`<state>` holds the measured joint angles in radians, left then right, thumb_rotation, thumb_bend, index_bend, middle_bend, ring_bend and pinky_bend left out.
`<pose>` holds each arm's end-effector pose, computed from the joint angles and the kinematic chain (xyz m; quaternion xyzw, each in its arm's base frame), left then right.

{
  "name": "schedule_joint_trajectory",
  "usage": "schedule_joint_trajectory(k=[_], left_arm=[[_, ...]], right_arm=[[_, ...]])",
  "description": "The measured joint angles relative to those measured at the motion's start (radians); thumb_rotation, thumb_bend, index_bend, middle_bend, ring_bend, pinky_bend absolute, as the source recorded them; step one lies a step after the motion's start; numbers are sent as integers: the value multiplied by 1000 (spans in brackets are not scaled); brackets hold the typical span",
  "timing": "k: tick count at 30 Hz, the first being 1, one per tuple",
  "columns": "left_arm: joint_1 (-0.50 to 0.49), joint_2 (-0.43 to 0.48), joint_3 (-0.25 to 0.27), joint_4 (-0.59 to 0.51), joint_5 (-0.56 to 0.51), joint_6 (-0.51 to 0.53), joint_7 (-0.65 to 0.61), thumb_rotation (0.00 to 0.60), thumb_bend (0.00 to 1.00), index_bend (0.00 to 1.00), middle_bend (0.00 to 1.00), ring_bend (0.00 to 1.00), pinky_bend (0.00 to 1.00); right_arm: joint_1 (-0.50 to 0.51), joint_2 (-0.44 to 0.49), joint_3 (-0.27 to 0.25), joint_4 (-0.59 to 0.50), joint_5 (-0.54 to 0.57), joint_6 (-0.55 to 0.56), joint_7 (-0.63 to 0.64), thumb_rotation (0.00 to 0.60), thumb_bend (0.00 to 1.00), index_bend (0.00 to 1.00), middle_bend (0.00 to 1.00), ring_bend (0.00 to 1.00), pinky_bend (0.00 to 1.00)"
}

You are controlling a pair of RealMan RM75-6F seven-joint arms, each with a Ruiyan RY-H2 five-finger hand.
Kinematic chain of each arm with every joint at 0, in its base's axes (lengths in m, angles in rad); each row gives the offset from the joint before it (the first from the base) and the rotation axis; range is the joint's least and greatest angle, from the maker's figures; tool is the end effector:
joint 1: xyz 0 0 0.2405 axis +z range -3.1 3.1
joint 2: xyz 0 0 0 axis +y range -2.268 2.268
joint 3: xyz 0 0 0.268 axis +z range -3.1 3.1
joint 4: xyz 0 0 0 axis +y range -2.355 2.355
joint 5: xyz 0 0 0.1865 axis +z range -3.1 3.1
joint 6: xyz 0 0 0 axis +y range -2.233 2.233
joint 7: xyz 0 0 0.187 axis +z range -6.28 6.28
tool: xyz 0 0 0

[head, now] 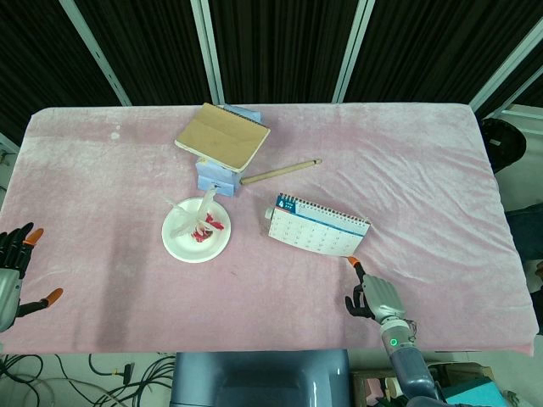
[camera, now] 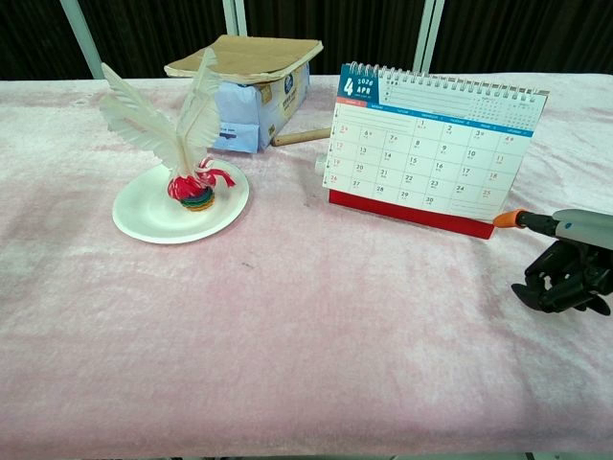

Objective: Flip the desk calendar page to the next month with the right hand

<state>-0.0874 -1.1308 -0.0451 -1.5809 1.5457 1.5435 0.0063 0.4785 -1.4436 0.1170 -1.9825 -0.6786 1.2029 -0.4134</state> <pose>-0.3046 0.2228 0.1902 -0.6014 -0.3537 -0.4069 0.5896 -0.2213 -0.2751 0.0074 0.5620 -0.6502 0.2909 0.4205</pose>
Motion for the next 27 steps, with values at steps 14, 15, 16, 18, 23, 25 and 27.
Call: schedule_joint_trajectory(k=[14, 15, 16, 18, 23, 25, 27], left_arm=[[3, 0, 0, -2, 1, 5, -4, 600, 0, 0, 0, 0, 0], [3, 0, 0, -2, 1, 5, -4, 600, 0, 0, 0, 0, 0], [3, 0, -1, -2, 0, 4, -4, 600, 0, 0, 0, 0, 0], [2, 0, 0, -3, 0, 3, -3, 600, 0, 0, 0, 0, 0], [3, 1, -1, -4, -1, 5, -6, 600, 0, 0, 0, 0, 0], [3, 1, -1, -4, -2, 5, -7, 600, 0, 0, 0, 0, 0], [3, 2, -1, -5, -2, 3, -8, 600, 0, 0, 0, 0, 0]], right_arm=[[2, -1, -2, -3, 3, 4, 0, 600, 454, 0, 717, 757, 789], [2, -2, -2, -5, 2, 5, 0, 600, 454, 0, 717, 757, 789], [2, -2, -3, -8, 0, 7, 0, 600, 453, 0, 717, 757, 789], [1, -2, -6, -15, -5, 9, -2, 600, 453, 0, 717, 757, 789], [0, -4, -10, -26, -13, 19, -5, 600, 454, 0, 717, 757, 789], [0, -5, -8, -26, -13, 22, -6, 600, 454, 0, 717, 757, 789], [1, -6, -7, -27, -12, 24, -8, 600, 454, 0, 717, 757, 789]])
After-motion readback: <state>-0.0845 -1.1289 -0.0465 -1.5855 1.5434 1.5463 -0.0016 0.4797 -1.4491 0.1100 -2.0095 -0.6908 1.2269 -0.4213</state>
